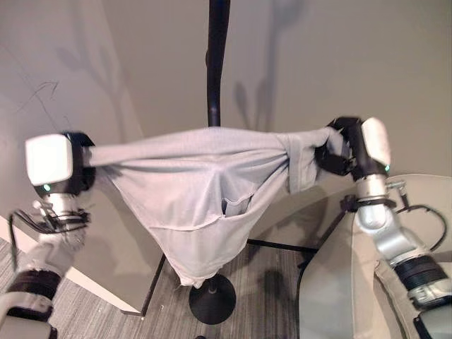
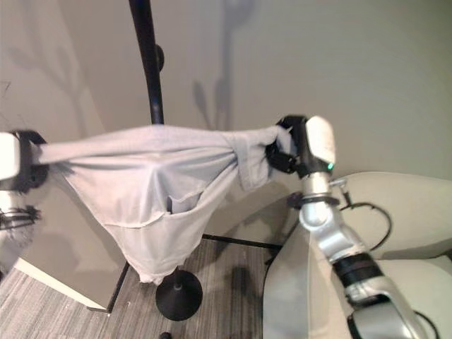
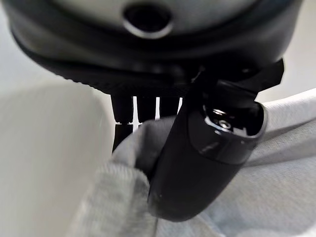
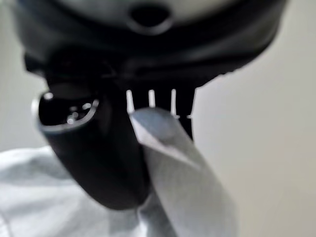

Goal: Hang the clothes on the sofa on the clothes rack.

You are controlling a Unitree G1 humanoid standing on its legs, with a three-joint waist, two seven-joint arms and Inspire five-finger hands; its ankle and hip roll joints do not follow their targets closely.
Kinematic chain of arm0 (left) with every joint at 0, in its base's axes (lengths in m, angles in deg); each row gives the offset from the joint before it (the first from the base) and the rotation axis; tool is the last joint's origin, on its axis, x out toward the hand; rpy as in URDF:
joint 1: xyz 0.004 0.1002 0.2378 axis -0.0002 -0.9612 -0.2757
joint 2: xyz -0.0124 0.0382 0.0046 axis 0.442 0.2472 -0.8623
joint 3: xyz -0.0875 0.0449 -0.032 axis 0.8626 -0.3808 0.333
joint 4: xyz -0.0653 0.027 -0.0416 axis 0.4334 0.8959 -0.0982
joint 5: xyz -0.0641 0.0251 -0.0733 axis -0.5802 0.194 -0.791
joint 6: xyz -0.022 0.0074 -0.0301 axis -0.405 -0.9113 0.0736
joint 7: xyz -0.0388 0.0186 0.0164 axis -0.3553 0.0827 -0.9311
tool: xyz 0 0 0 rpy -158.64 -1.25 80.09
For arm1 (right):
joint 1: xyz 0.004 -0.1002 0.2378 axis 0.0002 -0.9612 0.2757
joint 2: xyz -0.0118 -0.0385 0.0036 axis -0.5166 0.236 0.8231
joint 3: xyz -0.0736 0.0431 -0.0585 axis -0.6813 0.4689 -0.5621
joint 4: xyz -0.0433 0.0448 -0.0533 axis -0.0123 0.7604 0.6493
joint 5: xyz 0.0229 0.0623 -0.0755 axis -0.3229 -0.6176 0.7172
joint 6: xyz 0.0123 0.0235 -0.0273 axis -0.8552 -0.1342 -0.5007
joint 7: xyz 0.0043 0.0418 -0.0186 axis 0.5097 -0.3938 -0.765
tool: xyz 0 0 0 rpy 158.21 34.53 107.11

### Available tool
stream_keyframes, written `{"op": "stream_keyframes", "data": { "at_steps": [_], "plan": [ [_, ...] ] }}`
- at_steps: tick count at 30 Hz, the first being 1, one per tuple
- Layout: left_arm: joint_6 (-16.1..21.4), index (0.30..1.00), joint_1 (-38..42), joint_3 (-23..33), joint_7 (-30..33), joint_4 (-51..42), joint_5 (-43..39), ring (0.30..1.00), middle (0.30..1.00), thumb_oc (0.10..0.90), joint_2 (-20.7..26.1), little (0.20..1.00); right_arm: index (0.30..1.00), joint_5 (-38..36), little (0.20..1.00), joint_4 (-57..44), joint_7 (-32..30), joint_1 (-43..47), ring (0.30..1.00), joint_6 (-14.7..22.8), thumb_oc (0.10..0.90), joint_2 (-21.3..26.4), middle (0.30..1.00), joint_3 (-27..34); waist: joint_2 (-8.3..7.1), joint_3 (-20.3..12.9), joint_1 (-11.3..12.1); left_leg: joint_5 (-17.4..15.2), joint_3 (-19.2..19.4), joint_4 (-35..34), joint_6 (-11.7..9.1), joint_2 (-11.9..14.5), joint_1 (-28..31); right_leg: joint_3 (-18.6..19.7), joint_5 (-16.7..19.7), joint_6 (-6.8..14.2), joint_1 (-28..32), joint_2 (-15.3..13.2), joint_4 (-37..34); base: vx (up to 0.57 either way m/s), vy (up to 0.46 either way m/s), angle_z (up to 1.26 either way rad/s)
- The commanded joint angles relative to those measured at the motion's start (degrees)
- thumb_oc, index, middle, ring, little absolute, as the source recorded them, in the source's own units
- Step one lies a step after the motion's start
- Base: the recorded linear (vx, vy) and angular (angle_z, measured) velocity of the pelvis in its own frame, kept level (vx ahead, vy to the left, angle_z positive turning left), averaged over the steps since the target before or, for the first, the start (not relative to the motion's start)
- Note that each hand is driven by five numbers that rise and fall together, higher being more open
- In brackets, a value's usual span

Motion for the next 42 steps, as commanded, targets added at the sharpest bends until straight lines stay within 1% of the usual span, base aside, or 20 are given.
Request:
{"op": "stream_keyframes", "data": {
  "at_steps": [1, 3, 8, 10, 11, 13, 16, 17, 21, 22, 23, 24, 27, 31, 35, 37, 38, 39, 41, 42],
  "plan": [
    [0.4, 0.300, -0.9, 7.2, 2.4, 0.3, -5.3, 0.300, 0.300, 0.400, -1.3, 0.300, 0.300, -2.9, 0.300, -3.0, -2.0, -0.1, 0.300, -0.8, 0.400, 0.7, 0.300, 6.8, -0.70, -4.9, 1.3, -6.4, 0.4, 0.2, -3.1, 3.6, 1.6, 0.7, 0.0, 2.3, -1.7, -1.2, 0.8, 0.01, 0.013, -0.07],
    [1.0, 0.300, -1.9, 7.3, 2.6, -0.1, -6.0, 0.300, 0.300, 0.400, -3.3, 0.300, 0.300, -2.8, 0.300, -3.0, -1.6, -1.4, 0.300, -0.8, 0.400, -0.8, 0.300, 6.5, -0.75, -4.9, 1.3, -6.5, 0.3, 0.2, -3.0, 3.5, 1.7, 0.7, 0.0, 2.3, -1.7, -1.2, 0.8, 0.01, 0.000, -0.10],
    [5.0, 0.300, -7.7, 8.2, 2.0, -7.0, -14.6, 0.300, 0.300, 0.400, -18.3, 0.300, 0.300, -4.1, 0.300, -6.0, 1.0, -7.5, 0.300, 0.0, 0.400, -11.1, 0.300, 3.6, -1.07, -4.0, 1.4, -6.5, 0.1, 0.2, -2.8, 3.6, 1.9, 0.9, -0.1, 1.8, -1.6, -1.1, 0.5, 0.00, -0.019, -0.08],
    [6.0, 0.300, -8.9, 8.7, 1.0, -8.7, -17.5, 0.300, 0.300, 0.400, -20.8, 0.300, 0.300, -4.4, 0.300, -6.9, 1.7, -8.6, 0.300, 0.1, 0.400, -12.6, 0.300, 2.7, -1.03, -4.0, 1.4, -6.5, 0.0, 0.2, -2.7, 3.7, 1.9, 0.9, -0.1, 1.7, -1.6, -1.0, 0.5, 0.00, 0.000, 0.00],
    [7.5, 0.300, -9.7, 8.8, 0.1, -10.1, -21.4, 0.300, 0.300, 0.400, -23.6, 0.300, 0.300, -4.8, 0.300, -7.7, 2.4, -9.3, 0.300, 0.2, 0.400, -14.3, 0.300, 1.8, -0.99, -3.8, 1.4, -6.4, 0.0, 0.2, -2.7, 3.7, 1.9, 1.0, -0.1, 1.6, -1.6, -0.9, 0.4, -0.02, -0.039, -0.01],
    [13.2, 0.300, -11.4, 8.4, -3.9, -13.8, -39.9, 0.300, 0.300, 0.400, -31.5, 0.300, 0.300, -10.8, 0.300, -8.7, 5.7, -11.2, 0.300, 0.8, 0.400, -20.1, 0.300, -2.5, -0.76, -3.1, 1.4, -6.2, -0.1, 0.2, -2.6, 3.8, 2.1, 0.9, 0.0, 1.3, -1.5, -0.8, 0.4, -0.02, -0.038, -0.01],
    [16.8, 0.300, -13.1, 6.5, -12.3, -17.9, -58.1, 0.300, 0.300, 0.400, -36.5, 0.300, 0.300, -18.5, 0.300, -10.0, 10.2, -13.4, 0.300, 0.4, 0.400, -24.3, 0.300, -6.9, -0.55, -2.9, 1.4, -5.7, -0.4, 0.2, -2.6, 3.9, 1.5, 0.8, 0.3, 1.1, -1.9, -0.6, 0.3, -0.02, -0.029, 0.04],
    [16.8, 0.300, -13.1, 6.6, -12.5, -17.9, -58.3, 0.300, 0.300, 0.400, -36.4, 0.300, 0.300, -18.6, 0.300, -10.0, 10.2, -13.4, 0.300, 0.4, 0.400, -24.2, 0.300, -7.0, -0.54, -3.0, 1.3, -5.7, -0.4, 0.2, -2.6, 3.9, 1.6, 0.8, 0.3, 1.1, -1.8, -0.6, 0.3, -0.01, -0.019, 0.04],
    [16.8, 0.300, -14.9, 4.0, -20.6, -21.8, -75.7, 0.300, 0.300, 0.400, -40.1, 0.300, 0.300, -34.5, 0.300, -11.1, 16.8, -15.3, 0.300, 0.1, 0.400, -28.8, 0.300, -12.6, -0.10, -2.7, 1.7, -5.3, -0.7, 0.2, -2.7, 3.9, 1.3, 0.5, 0.3, 0.9, -1.9, -0.4, 0.3, 0.00, -0.003, 0.01],
    [16.0, 0.300, -15.1, 2.8, -22.5, -22.7, -80.7, 0.300, 0.300, 0.400, -41.5, 0.300, 0.300, -43.2, 0.300, -11.0, 19.5, -15.5, 0.300, -0.5, 0.400, -30.9, 0.300, -14.7, 0.03, -2.6, 2.0, -5.2, -0.9, 0.2, -2.8, 3.9, 1.2, 0.3, 0.2, 0.8, -1.8, -0.3, 0.3, 0.00, 0.000, 0.00],
    [16.0, 0.361, -15.1, 2.8, -22.5, -22.6, -80.8, 0.361, 0.361, 0.441, -41.5, 0.361, 0.359, -43.2, 0.359, -10.9, 19.6, -15.5, 0.359, -0.5, 0.439, -30.9, 0.359, -14.7, 0.03, -2.6, 2.0, -5.2, -1.0, 0.2, -2.8, 3.9, 1.2, 0.3, 0.2, 0.8, -1.8, -0.4, 0.3, -0.03, -0.012, 0.07],
    [14.5, 0.900, -15.6, 1.5, -24.4, -23.5, -82.9, 0.900, 0.900, 0.800, -41.9, 0.900, 0.900, -48.9, 0.900, -10.6, 21.5, -15.1, 0.900, -1.2, 0.800, -31.2, 0.900, -16.1, 0.10, -2.5, 2.3, -5.2, -1.2, 0.2, -2.8, 3.8, 1.1, 0.2, 0.2, 0.7, -1.7, -0.3, 0.3, -0.01, -0.007, 0.10],
    [13.4, 0.900, -16.2, 0.5, -25.3, -23.6, -81.4, 0.900, 0.900, 0.800, -41.7, 0.900, 0.900, -52.8, 0.900, -10.1, 23.5, -14.8, 0.900, -1.2, 0.800, -31.1, 0.900, -16.1, 0.18, -2.6, 2.6, -5.1, -1.4, 0.2, -2.9, 3.7, 1.1, 0.0, 0.1, 0.7, -1.6, -0.3, 0.3, -0.02, -0.003, 0.07],
    [12.4, 0.900, -17.7, 0.4, -27.6, -23.0, -81.2, 0.900, 0.900, 0.800, -40.8, 0.900, 0.900, -53.0, 0.900, -10.9, 25.8, -14.8, 0.900, -0.8, 0.800, -28.2, 0.900, -14.9, 0.35, -2.7, 2.9, -5.1, -1.8, 0.2, -2.9, 3.6, 1.2, -0.6, 0.1, 0.9, -1.4, -0.4, 0.3, -0.02, 0.001, 0.07],
    [10.3, 0.900, -22.8, 2.2, -31.9, -23.0, -77.6, 0.900, 0.900, 0.800, -37.1, 0.900, 0.900, -43.4, 0.900, -16.0, 29.1, -14.5, 0.900, 0.5, 0.800, -14.9, 0.900, -9.8, 0.26, -2.9, 3.3, -5.1, -1.9, 0.2, -2.9, 3.5, 0.8, -1.3, 0.2, 1.3, -1.4, -0.7, 0.3, -0.03, 0.003, 0.06],
    [8.4, 0.900, -26.6, 3.5, -38.4, -25.8, -74.9, 0.900, 0.900, 0.800, -31.2, 0.900, 0.900, -39.6, 0.900, -20.2, 32.0, -12.3, 0.900, 1.2, 0.800, -3.8, 0.900, -7.3, 0.40, -2.8, 3.3, -5.1, -1.8, 0.2, -3.0, 3.5, 0.8, -1.5, 0.6, 1.6, -1.5, -0.9, 0.3, -0.04, 0.016, 0.03],
    [8.4, 0.900, -27.4, 4.2, -41.5, -26.3, -74.1, 0.900, 0.900, 0.800, -29.0, 0.900, 0.900, -39.8, 0.900, -21.1, 33.5, -11.7, 0.900, 1.8, 0.800, -1.4, 0.900, -6.8, 0.44, -2.8, 3.3, -5.1, -1.7, 0.2, -3.1, 3.5, 0.8, -1.5, 0.7, 1.7, -1.6, -0.9, 0.3, -0.04, 0.026, -0.01],
    [9.0, 0.900, -29.6, 6.3, -49.3, -26.3, -75.4, 0.900, 0.900, 0.800, -24.9, 0.900, 0.900, -40.7, 0.900, -22.9, 37.0, -12.1, 0.900, 2.8, 0.800, 3.1, 0.900, -5.2, 0.54, -2.7, 3.1, -5.2, -1.2, 0.2, -3.3, 3.7, 1.0, -1.5, 0.9, 2.1, -1.7, -1.2, 0.4, -0.03, 0.022, -0.06],
    [8.8, 0.900, -30.8, 8.0, -54.4, -24.7, -78.6, 0.900, 0.900, 0.800, -22.8, 0.900, 0.900, -41.7, 0.900, -24.4, 40.1, -13.3, 0.900, 3.2, 0.800, 6.7, 0.900, -4.3, 0.55, -2.8, 3.2, -5.3, -0.9, 0.2, -3.4, 3.8, 1.2, -1.6, 1.1, 2.4, -1.8, -1.4, 0.6, -0.03, 0.021, -0.15],
    [7.3, 0.900, -34.8, 9.7, -61.9, -24.3, -82.2, 0.900, 0.900, 0.800, -18.9, 0.900, 0.900, -43.7, 0.900, -26.2, 45.6, -15.8, 0.900, 3.2, 0.800, 13.0, 0.900, -2.7, 0.58, -2.7, 3.1, -5.3, -0.4, 0.2, -3.5, 3.9, 1.3, -1.6, 1.4, 2.7, -2.1, -1.6, 0.9, -0.03, 0.020, -0.10]
  ]
}}
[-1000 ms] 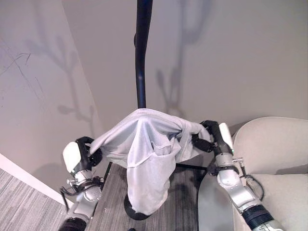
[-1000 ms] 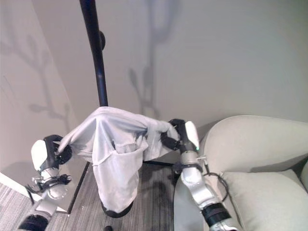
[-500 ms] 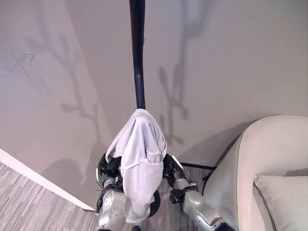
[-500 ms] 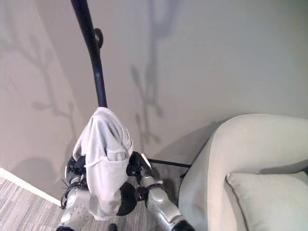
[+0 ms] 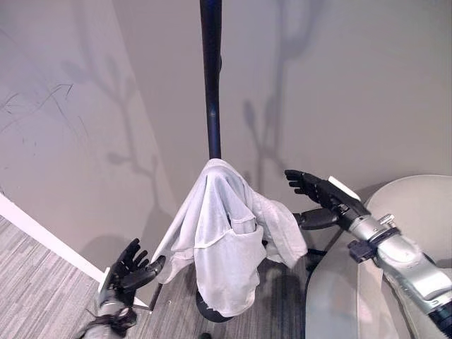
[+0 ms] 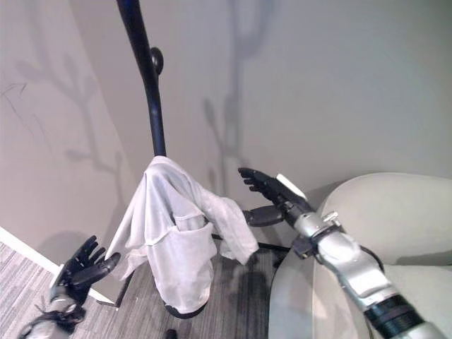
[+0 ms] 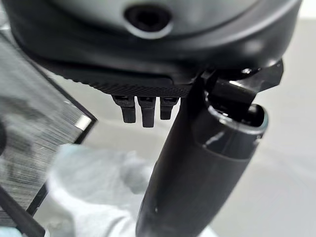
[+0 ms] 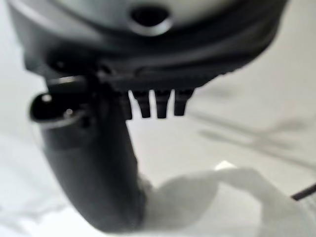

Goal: Hang the clothes on the sofa on the clothes rack.

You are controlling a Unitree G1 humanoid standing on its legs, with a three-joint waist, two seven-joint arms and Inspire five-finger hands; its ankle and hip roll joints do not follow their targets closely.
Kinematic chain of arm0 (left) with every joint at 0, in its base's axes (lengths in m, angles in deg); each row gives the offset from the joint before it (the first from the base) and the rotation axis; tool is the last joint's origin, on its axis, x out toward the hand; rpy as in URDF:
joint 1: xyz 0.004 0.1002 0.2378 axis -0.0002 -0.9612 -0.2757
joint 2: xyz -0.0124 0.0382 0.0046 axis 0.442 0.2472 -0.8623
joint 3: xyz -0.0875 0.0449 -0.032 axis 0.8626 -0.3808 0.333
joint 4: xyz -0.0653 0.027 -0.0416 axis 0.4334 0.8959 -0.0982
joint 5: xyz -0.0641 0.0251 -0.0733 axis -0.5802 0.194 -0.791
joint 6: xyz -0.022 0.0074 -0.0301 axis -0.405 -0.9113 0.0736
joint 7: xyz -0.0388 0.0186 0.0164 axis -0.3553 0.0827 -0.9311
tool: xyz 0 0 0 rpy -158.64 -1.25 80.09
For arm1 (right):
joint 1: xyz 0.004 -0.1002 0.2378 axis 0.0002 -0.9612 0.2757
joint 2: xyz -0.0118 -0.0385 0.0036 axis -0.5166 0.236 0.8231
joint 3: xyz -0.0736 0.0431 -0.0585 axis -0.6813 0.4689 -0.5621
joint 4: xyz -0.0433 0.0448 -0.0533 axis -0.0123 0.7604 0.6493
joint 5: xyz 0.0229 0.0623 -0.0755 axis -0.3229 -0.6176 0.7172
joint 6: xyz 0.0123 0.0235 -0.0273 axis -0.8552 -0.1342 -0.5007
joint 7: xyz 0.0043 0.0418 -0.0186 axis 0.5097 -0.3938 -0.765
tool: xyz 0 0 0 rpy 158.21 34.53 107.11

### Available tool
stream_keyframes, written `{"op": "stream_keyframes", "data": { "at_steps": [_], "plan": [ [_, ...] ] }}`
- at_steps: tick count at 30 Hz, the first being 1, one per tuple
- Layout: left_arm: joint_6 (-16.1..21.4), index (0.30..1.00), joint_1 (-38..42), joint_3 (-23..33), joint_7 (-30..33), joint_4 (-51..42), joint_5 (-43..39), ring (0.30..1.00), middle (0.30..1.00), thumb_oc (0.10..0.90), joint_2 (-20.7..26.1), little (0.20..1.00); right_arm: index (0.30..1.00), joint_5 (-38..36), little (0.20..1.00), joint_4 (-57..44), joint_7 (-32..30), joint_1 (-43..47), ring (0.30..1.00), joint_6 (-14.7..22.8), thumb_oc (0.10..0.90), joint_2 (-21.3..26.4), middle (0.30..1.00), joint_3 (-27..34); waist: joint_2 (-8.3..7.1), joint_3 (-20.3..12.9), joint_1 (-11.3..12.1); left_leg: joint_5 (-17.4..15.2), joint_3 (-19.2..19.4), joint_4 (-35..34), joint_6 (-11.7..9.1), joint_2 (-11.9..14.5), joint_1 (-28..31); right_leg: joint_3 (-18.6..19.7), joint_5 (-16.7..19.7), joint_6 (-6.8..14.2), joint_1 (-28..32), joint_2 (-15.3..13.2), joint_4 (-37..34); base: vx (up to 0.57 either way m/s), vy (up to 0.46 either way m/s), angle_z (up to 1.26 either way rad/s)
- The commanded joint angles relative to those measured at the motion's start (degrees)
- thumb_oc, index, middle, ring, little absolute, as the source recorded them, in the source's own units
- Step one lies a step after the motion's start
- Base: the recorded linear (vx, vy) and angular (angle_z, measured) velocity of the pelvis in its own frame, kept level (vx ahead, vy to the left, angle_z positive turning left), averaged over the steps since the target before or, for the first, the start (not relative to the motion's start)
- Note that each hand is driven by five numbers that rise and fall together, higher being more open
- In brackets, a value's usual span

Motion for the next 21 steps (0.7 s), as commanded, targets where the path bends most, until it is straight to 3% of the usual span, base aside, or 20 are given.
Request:
{"op": "stream_keyframes", "data": {
  "at_steps": [1, 3, 4, 5, 7, 8, 9, 10, 14, 15, 16, 17, 18, 21],
  "plan": [
    [2.1, 0.900, 3.7, 0.4, -16.3, -0.9, -6.2, 0.900, 0.900, 0.800, 2.0, 0.900, 0.900, -4.8, 0.900, -4.4, 10.1, 0.7, 0.900, 5.3, 0.800, 0.9, 0.900, -2.3, -2.51, -4.1, 0.7, -4.8, 0.1, 0.3, -2.9, 2.7, 0.3, -1.4, 2.0, 3.6, -3.0, -2.8, 1.0, -0.03, 0.024, -0.12],
    [0.7, 0.900, 1.0, 2.3, -22.2, 4.9, -8.4, 0.900, 0.900, 0.800, 1.8, 0.900, 0.900, -9.7, 0.900, -5.7, 16.3, -4.4, 0.900, 3.9, 0.800, 5.4, 0.900, -0.4, -2.70, -4.1, 0.8, -4.7, 0.4, 0.3, -3.1, 2.7, 0.3, -1.8, 1.9, 3.9, -3.2, -2.9, 1.5, -0.02, 0.019, -0.11],
    [-0.9, 0.900, -0.2, 3.7, -24.4, 8.6, -10.4, 0.900, 0.900, 0.800, -0.4, 0.900, 0.900, -14.0, 0.900, -4.1, 19.8, -8.4, 0.900, 1.7, 0.800, 4.1, 0.900, 2.4, -2.76, -4.1, 0.7, -4.7, 0.5, 0.3, -3.1, 2.7, 0.2, -2.1, 1.8, 3.9, -3.3, -3.0, 1.7, -0.01, 0.013, -0.06],
    [-2.1, 0.900, 0.6, 6.4, -24.4, 15.4, -11.7, 0.900, 0.900, 0.800, -4.2, 0.900, 0.900, -19.9, 0.900, 0.1, 22.6, -13.7, 0.900, -2.4, 0.800, -3.1, 0.900, 8.4, -2.75, -3.9, 0.6, -4.6, 0.4, 0.3, -3.0, 2.8, 0.4, -2.4, 1.4, 3.8, -3.0, -3.0, 1.9, 0.00, 0.007, 0.03],
    [-1.3, 0.900, 2.8, 9.0, -21.9, 22.5, -10.9, 0.900, 0.900, 0.800, -7.7, 0.900, 0.900, -22.8, 0.900, 6.8, 22.0, -15.6, 0.900, -4.2, 0.800, -13.9, 0.900, 14.0, -2.69, -3.9, 0.4, -4.6, 0.2, 0.3, -2.8, 2.7, 0.1, -2.5, 1.3, 3.7, -3.1, -3.0, 2.0, 0.04, 0.013, 0.10],
    [-2.0, 0.900, 3.9, 13.5, -20.2, 28.7, -13.2, 0.900, 0.900, 0.800, -12.2, 0.900, 0.900, -29.7, 0.900, 12.8, 21.0, -17.9, 0.900, -4.6, 0.800, -28.1, 0.900, 21.6, -2.37, -4.0, 0.0, -4.9, -0.2, 0.3, -2.4, 2.6, 0.1, -2.8, 0.7, 3.5, -2.9, -2.9, 2.1, 0.10, 0.016, 0.09],
    [-2.8, 0.900, 5.2, 17.9, -18.2, 37.5, -15.8, 0.900, 0.900, 0.800, -14.8, 0.900, 0.900, -35.6, 0.900, 15.6, 18.5, -19.3, 0.900, -3.1, 0.800, -38.5, 0.900, 25.4, -2.14, -4.2, -0.3, -5.3, -0.5, 0.3, -2.3, 2.5, 0.4, -3.1, 0.2, 3.3, -2.5, -2.9, 2.2, 0.13, 0.019, 0.04],
    [-2.5, 0.900, 6.0, 19.7, -14.3, 48.8, -12.6, 0.900, 0.900, 0.800, -16.5, 0.900, 0.900, -41.8, 0.900, 24.3, 14.9, -19.5, 0.900, -1.4, 0.800, -47.4, 0.900, 27.0, -1.87, -4.5, -0.7, -5.7, -0.9, 0.3, -2.3, 2.4, 0.6, -3.4, -0.2, 3.0, -2.1, -2.9, 2.2, 0.09, 0.012, 0.09],
    [-3.5, 0.900, 7.7, 17.8, -11.7, 58.2, -7.6, 0.900, 0.900, 0.800, -17.8, 0.900, 0.900, -44.0, 0.900, 47.6, 10.8, -16.3, 0.900, -3.9, 0.800, -51.2, 0.900, 25.6, -1.75, -4.6, -0.6, -5.6, -1.1, 0.3, -2.3, 2.2, 0.6, -3.4, -0.1, 2.6, -2.0, -2.9, 1.9, 0.02, 0.000, 0.02],
    [-3.8, 0.900, 9.0, 16.3, -10.6, 61.3, -4.7, 0.900, 0.900, 0.800, -18.0, 0.900, 0.900, -38.6, 0.900, 61.5, 7.8, -14.0, 0.900, -6.3, 0.800, -50.8, 0.900, 23.5, -1.86, -4.4, -0.1, -5.7, -1.2, 0.3, -2.4, 2.2, 0.9, -3.5, -0.3, 2.4, -1.6, -2.8, 1.9, 0.01, -0.023, 0.14],
    [-4.1, 0.900, 10.1, 15.2, -9.8, 62.7, -2.5, 0.900, 0.900, 0.800, -18.2, 0.900, 0.900, -35.0, 0.900, 68.6, 6.0, -12.0, 0.900, -7.7, 0.800, -50.7, 0.900, 22.9, -1.97, -4.3, 0.2, -5.5, -1.3, 0.3, -2.4, 2.2, 0.8, -3.7, -0.3, 2.3, -1.5, -2.7, 1.8, -0.01, -0.019, 0.21],
    [-4.1, 0.900, 10.3, 15.2, -9.8, 62.7, -2.5, 0.900, 0.900, 0.800, -18.2, 0.900, 0.900, -35.0, 0.900, 68.8, 6.1, -11.7, 0.900, -7.7, 0.800, -50.6, 0.900, 23.0, -1.96, -4.3, 0.2, -5.3, -1.4, 0.3, -2.4, 2.2, 0.5, -3.7, -0.1, 2.3, -1.8, -2.7, 1.8, -0.01, -0.018, 0.18],
    [-3.8, 0.900, 12.0, 13.2, -7.6, 65.2, 2.3, 0.900, 0.900, 0.800, -18.0, 0.900, 0.900, -29.3, 0.900, 78.0, 4.0, -9.1, 0.900, -10.0, 0.800, -50.8, 0.900, 22.9, -1.96, -4.4, 0.9, -5.2, -1.8, 0.3, -2.4, 2.2, 0.5, -4.1, -0.2, 2.1, -1.5, -2.6, 1.6, 0.00, -0.009, 0.10],
    [-4.1, 0.900, 13.5, 12.0, -6.4, 66.0, 5.4, 0.900, 0.900, 0.800, -17.9, 0.900, 0.900, -26.8, 0.900, 83.2, 2.7, -7.1, 0.900, -11.0, 0.800, -50.6, 0.900, 23.8, -1.98, -4.5, 1.6, -5.0, -2.5, 0.3, -2.4, 2.1, 0.3, -4.7, -0.2, 2.0, -1.3, -2.5, 1.5, 0.02, -0.012, 0.05]
  ]
}}
